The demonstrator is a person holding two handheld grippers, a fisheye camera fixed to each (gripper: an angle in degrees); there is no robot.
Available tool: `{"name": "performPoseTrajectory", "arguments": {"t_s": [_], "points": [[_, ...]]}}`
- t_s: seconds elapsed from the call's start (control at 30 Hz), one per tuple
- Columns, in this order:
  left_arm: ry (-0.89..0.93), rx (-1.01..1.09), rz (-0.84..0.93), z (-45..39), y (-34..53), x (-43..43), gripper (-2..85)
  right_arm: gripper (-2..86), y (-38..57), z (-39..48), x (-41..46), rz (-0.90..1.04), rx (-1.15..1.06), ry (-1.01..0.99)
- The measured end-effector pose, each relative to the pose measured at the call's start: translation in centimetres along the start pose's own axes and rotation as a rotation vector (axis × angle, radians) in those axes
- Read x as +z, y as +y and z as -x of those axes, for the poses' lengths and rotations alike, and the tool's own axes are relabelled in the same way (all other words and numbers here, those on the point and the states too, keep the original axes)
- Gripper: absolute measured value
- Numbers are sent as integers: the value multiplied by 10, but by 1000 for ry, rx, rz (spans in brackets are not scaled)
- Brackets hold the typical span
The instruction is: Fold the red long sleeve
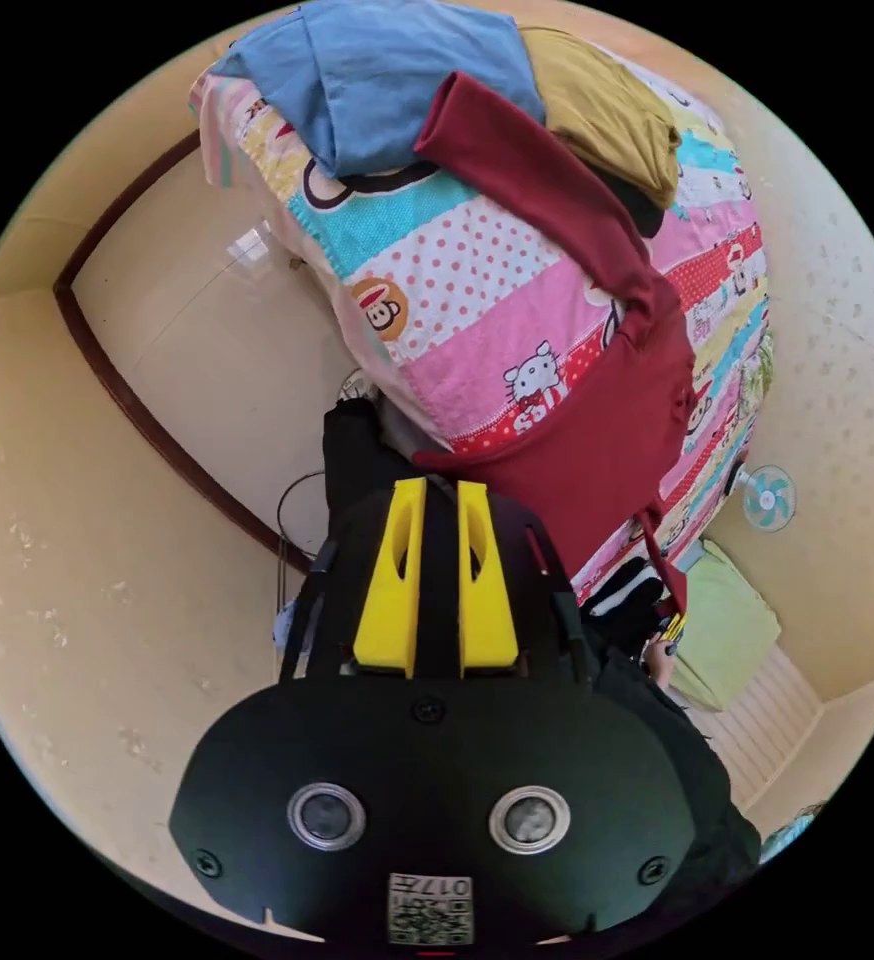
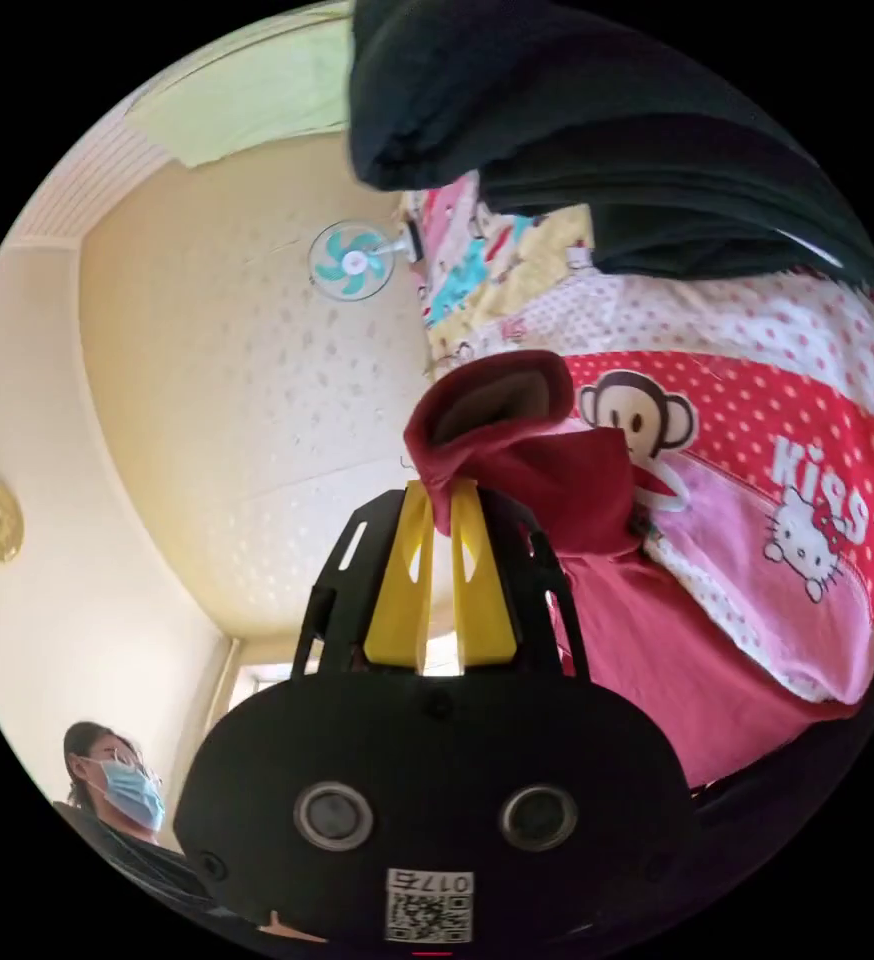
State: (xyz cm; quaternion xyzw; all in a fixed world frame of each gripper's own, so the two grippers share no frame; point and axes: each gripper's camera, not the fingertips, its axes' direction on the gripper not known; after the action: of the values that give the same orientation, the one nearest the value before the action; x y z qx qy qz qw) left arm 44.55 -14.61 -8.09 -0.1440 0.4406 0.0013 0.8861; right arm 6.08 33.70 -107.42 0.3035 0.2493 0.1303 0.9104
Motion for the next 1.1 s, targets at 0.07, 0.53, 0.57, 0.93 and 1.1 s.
{"name": "performPoseTrajectory", "arguments": {"t_s": [0.07, 0.53, 0.57, 0.93, 1.1], "points": [[199, 1, -95, 5, -13, -13, 70, 43, 5, 28, 4, 13, -85, -33], [845, -401, -375, 65, -119, 7, 113, 37, 134, 68, 1, -21, -198, 293], [872, -430, -400, 71, -125, 11, 116, 37, 148, 68, 1, -20, -201, 311], [838, -487, -373, 95, -150, 41, 67, 35, 251, 43, 2, -105, -146, 311], [897, -281, -417, 75, -124, 15, 28, 35, 288, 23, 2, -117, -144, 304]]}}
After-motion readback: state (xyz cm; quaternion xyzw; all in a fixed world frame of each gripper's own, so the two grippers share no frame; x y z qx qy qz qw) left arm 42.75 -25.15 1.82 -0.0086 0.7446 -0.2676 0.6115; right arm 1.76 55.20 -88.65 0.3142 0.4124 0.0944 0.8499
